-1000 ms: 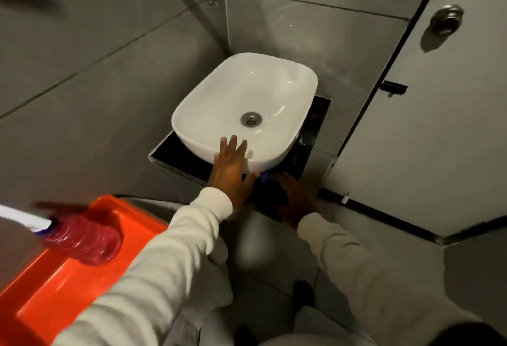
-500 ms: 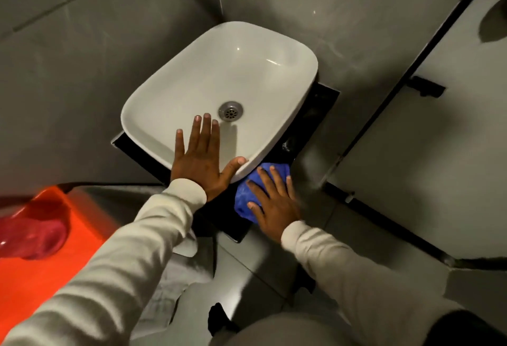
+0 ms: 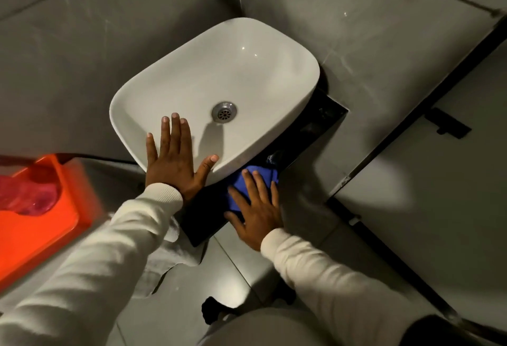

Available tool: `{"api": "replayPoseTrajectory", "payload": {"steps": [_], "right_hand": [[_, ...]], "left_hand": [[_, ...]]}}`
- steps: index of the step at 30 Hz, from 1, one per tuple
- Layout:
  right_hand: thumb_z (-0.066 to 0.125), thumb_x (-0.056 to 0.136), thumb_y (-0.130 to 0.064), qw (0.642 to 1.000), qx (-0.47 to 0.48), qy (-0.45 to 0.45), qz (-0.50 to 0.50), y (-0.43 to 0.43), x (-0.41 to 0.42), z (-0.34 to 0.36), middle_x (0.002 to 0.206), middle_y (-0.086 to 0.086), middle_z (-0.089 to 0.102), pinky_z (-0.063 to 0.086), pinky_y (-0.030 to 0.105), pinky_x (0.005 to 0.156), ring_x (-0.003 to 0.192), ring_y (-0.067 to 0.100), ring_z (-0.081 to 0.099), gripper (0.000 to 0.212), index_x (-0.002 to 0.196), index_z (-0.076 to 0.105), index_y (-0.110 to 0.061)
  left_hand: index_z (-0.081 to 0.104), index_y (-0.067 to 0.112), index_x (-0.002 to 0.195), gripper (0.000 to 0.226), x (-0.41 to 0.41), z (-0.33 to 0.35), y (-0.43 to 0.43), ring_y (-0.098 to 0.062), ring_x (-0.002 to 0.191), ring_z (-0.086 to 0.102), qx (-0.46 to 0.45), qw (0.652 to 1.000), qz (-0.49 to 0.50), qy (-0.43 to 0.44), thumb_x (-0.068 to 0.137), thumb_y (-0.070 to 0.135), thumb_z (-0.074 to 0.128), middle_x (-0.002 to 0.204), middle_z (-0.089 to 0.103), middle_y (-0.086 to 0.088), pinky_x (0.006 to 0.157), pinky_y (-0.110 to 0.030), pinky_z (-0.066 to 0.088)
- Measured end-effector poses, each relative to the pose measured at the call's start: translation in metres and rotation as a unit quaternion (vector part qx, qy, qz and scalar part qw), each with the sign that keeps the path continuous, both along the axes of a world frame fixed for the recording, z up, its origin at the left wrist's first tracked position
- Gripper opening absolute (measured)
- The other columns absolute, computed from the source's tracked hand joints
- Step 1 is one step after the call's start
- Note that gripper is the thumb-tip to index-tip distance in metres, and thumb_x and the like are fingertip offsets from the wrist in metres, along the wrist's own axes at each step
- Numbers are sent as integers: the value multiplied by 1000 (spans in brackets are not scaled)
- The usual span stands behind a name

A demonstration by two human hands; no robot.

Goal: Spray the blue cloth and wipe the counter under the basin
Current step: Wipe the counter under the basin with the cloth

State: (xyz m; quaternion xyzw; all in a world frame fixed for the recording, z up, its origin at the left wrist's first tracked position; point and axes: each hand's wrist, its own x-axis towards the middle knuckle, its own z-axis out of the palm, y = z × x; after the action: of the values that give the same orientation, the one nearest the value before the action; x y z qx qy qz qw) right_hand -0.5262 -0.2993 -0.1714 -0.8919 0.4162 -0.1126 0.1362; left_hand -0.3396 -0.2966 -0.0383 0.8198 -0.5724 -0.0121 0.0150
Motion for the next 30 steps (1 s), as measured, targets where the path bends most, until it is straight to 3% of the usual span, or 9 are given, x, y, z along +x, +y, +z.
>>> {"api": "replayPoseTrajectory", "payload": {"steps": [4,8,11,14,22,26,28,30], "right_hand": [[36,89,-62,997,-34,-2,67,-42,-35,-5,159,3,27,25,59,115,148,27,19,56,139,38,-39],[32,89,-63,997,31,-60,-48,-74,-41,10,160,4,27,13,55,119,149,27,16,57,135,48,-33],[34,93,-48,991,30,-83,-101,-55,-27,13,155,9,36,27,57,114,147,31,24,46,125,56,-24],[41,92,-39,995,4,-67,-75,-53,-30,7,153,11,39,37,56,109,145,33,29,37,122,57,-24],[50,94,-29,977,20,-73,-201,-126,-41,15,157,18,26,26,53,117,147,38,17,40,132,52,-15],[54,92,-25,983,4,-79,-168,-104,-38,8,154,21,32,25,54,118,145,43,21,36,125,57,-11],[54,91,-26,982,-16,-80,-170,-126,-44,7,152,21,36,29,56,116,144,44,24,36,123,60,-11],[48,93,-28,980,5,-51,-194,-157,-47,14,156,18,29,24,55,117,147,40,17,41,130,55,-13]], "left_hand": [[-11,12,149,95,-16,-1,-9,-20,147,-19,0,1000,11,13,78,73,6,161,-15,-6,120,-51,-7],[-10,10,149,100,-34,-3,-28,-20,147,-19,1,1000,7,20,76,76,8,161,-14,-7,120,-50,-6],[-12,10,148,102,-44,-6,-45,-21,147,-19,14,1000,-2,16,74,78,6,161,-14,-7,120,-51,-5],[-12,11,148,102,-52,-8,-60,-20,147,-19,15,1000,-5,19,74,79,7,161,-14,-7,120,-51,-5],[-7,10,149,101,-64,-10,-79,-21,148,-12,-16,1000,-19,1,77,78,13,162,-8,-7,119,-54,-3],[-5,10,149,103,-68,-8,-90,-22,149,-12,-7,999,-35,2,74,79,8,162,-7,-8,119,-54,-2],[-3,9,150,105,-74,-5,-100,-23,149,-10,-6,998,-56,-9,72,80,5,162,-4,-9,119,-54,-1],[-1,9,150,107,-81,-4,-112,-23,149,-7,-16,998,-64,-16,72,81,6,162,-1,-10,119,-53,-1]]}}
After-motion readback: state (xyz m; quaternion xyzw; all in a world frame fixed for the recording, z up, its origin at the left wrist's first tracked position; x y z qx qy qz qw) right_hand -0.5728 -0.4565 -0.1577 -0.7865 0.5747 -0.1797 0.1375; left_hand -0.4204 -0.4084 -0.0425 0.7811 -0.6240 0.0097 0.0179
